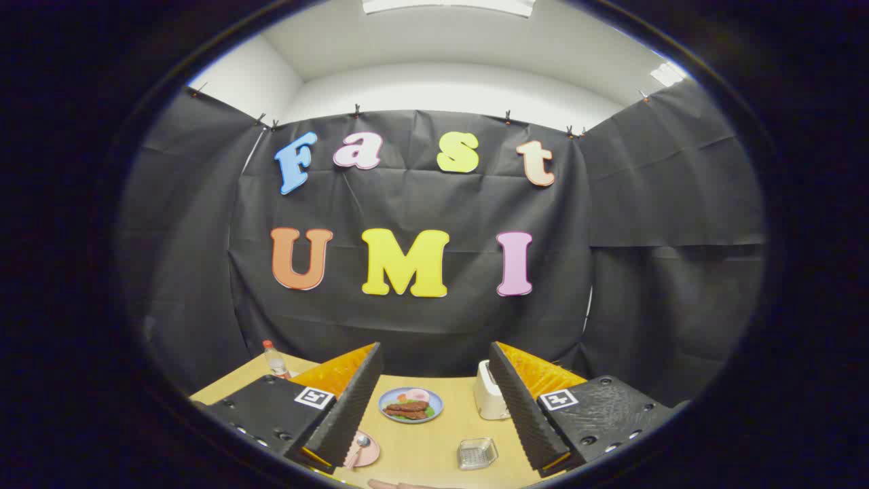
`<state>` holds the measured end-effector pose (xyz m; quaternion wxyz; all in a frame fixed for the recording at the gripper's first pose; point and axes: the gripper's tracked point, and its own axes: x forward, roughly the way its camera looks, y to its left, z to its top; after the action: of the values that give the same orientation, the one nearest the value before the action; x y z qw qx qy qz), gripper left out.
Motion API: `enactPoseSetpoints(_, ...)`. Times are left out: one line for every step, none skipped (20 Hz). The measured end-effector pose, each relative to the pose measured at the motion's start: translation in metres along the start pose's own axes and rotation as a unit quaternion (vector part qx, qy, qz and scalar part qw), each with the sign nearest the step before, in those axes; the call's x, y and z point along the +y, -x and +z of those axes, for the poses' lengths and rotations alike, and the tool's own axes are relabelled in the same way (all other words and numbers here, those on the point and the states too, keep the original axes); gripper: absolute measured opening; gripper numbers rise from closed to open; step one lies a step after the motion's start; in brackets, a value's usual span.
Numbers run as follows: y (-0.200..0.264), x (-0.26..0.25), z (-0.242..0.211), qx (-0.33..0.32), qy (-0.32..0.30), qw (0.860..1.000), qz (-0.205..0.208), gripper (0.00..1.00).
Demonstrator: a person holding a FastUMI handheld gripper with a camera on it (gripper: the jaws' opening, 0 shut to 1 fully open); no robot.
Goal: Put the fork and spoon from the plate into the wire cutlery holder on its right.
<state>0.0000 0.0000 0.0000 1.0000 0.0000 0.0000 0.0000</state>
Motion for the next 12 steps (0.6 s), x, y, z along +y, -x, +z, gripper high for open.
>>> enactPoseSetpoints(-0.002,-0.001,0.001,0.002,0.000,1.000,0.001,0.94)
enactPoseSetpoints(-0.004,-0.004,-0.001,0.005,0.003,1.000,0.002,0.94)
enactPoseSetpoints(-0.006,-0.007,-0.001,0.009,0.007,1.000,0.003,0.94)
enactPoseSetpoints(-0.008,-0.007,-0.002,0.012,0.011,1.000,0.007,0.94)
enactPoseSetpoints(-0.011,-0.009,-0.002,0.013,0.014,1.000,0.008,0.94)
enactPoseSetpoints(-0.013,-0.010,-0.003,0.015,0.016,1.000,0.011,0.94)
enactPoseSetpoints(-0.016,-0.008,-0.004,0.019,0.018,1.000,0.016,0.94)
enactPoseSetpoints(-0.019,-0.006,-0.009,0.023,0.021,0.999,0.018,0.94)
enactPoseSetpoints(-0.023,-0.005,-0.011,0.027,0.023,0.999,0.020,0.94)
enactPoseSetpoints(-0.026,-0.002,-0.016,0.031,0.023,0.999,0.023,0.94)
enactPoseSetpoints(-0.029,0.001,-0.020,0.036,0.022,0.999,0.027,0.94)
enactPoseSetpoints(-0.032,0.005,-0.027,0.043,0.020,0.998,0.032,0.94)
